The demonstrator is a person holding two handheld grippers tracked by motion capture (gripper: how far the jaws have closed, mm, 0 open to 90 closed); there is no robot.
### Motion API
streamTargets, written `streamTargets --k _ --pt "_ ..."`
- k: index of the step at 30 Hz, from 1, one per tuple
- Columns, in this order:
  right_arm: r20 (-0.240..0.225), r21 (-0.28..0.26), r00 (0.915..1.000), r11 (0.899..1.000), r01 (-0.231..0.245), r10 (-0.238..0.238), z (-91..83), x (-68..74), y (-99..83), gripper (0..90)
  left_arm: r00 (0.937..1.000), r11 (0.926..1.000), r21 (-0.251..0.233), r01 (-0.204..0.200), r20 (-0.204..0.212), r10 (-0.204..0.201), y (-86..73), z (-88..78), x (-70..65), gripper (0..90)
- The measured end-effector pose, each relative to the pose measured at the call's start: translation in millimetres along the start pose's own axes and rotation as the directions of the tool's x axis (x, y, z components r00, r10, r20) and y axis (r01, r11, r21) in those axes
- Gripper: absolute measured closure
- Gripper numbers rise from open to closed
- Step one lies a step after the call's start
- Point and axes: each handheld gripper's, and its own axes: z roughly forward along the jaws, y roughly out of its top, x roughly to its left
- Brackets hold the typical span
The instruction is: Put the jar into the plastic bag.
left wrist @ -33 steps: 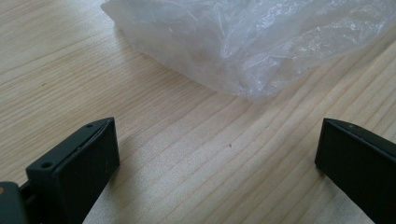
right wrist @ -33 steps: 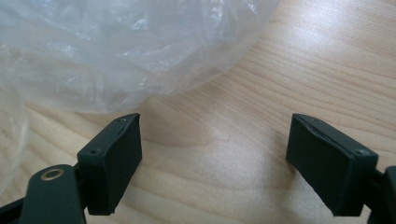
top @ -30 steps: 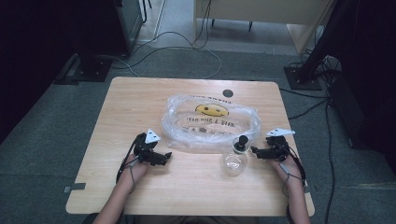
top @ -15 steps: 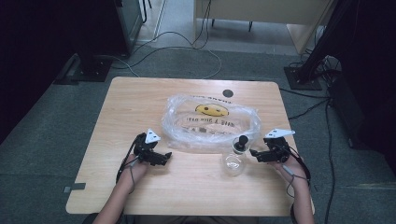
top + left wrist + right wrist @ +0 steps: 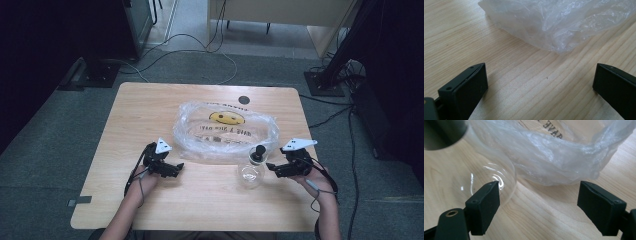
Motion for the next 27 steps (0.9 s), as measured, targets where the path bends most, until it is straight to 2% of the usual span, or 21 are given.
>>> streamTargets --k 10,14,19,20,25,27 --pt "-0.085 -0.048 0.9964 0.999 0.001 -0.005 -11.7 7.2 6.2 18.1 1.0000 1.0000 0.000 0.000 0.000 0.000 0.0 0.0 0.0 0.0" --pt "-0.130 -0.075 0.9914 0.997 0.009 -0.019 -15.2 11.3 9.1 18.2 1.0000 1.0000 0.000 0.000 0.000 0.000 0.0 0.0 0.0 0.0" --pt "-0.154 -0.087 0.9876 0.996 0.017 -0.031 -18.5 16.0 12.5 19.0 1.0000 1.0000 0.000 0.000 0.000 0.000 0.0 0.0 0.0 0.0" --pt "-0.171 -0.098 0.9845 0.995 0.022 -0.038 -19.7 17.9 13.9 19.0 1.0000 1.0000 0.000 0.000 0.000 0.000 0.0 0.0 0.0 0.0" --pt "-0.194 -0.115 0.9799 0.993 0.025 -0.047 -19.9 21.2 16.1 21.0 1.0000 1.0000 0.000 0.000 0.000 0.000 0.0 0.0 0.0 0.0" --pt "-0.214 -0.121 0.9752 0.992 0.030 -0.056 -17.4 23.5 17.1 21.2 1.0000 1.0000 0.000 0.000 0.000 0.000 0.0 0.0 0.0 0.0"
